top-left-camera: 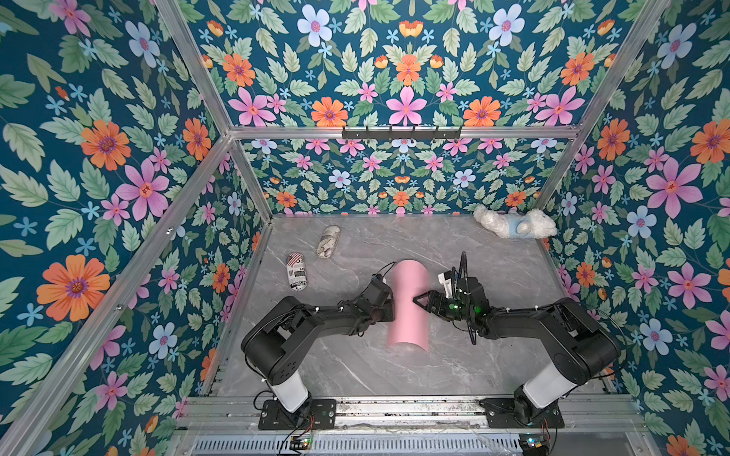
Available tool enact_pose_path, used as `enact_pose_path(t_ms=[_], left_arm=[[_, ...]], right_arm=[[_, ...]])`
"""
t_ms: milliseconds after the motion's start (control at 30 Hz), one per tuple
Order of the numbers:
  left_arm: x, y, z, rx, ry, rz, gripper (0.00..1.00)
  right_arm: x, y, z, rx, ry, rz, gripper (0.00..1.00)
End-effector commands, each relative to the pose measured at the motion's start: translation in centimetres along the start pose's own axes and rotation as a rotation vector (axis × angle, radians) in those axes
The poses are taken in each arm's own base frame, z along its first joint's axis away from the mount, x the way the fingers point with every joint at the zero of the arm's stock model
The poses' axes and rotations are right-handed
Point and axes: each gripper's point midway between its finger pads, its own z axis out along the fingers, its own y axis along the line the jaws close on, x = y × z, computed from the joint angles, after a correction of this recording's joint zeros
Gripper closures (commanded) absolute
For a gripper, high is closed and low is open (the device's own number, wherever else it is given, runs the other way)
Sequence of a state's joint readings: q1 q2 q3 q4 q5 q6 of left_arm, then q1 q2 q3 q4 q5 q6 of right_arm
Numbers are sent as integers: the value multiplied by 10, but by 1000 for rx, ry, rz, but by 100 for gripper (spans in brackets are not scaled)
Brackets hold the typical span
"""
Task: Fold the rectangular paper in half along the long edge
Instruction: Pick up the paper from the center of the board.
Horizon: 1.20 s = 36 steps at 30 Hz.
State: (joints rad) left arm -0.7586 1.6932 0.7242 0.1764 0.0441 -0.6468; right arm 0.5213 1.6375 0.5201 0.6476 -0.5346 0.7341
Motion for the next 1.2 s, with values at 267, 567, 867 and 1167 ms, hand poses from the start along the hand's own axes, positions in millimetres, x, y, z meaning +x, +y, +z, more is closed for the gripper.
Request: enact_pose_path(t_ms=[267, 567, 867, 1167], left_arm=[[37, 26, -3, -98, 142, 9, 100], [37, 26, -4, -102, 140, 11, 100], [37, 25, -3, -100, 141, 14, 100], [36, 17, 0, -96, 147, 32, 100]], right_arm=[[-1, -1, 11, -35, 11, 8, 8], [1, -5, 11, -11, 18, 3, 8], [-1, 4, 19, -50, 28, -4, 8], [-6, 14, 23, -96, 29, -19, 8]])
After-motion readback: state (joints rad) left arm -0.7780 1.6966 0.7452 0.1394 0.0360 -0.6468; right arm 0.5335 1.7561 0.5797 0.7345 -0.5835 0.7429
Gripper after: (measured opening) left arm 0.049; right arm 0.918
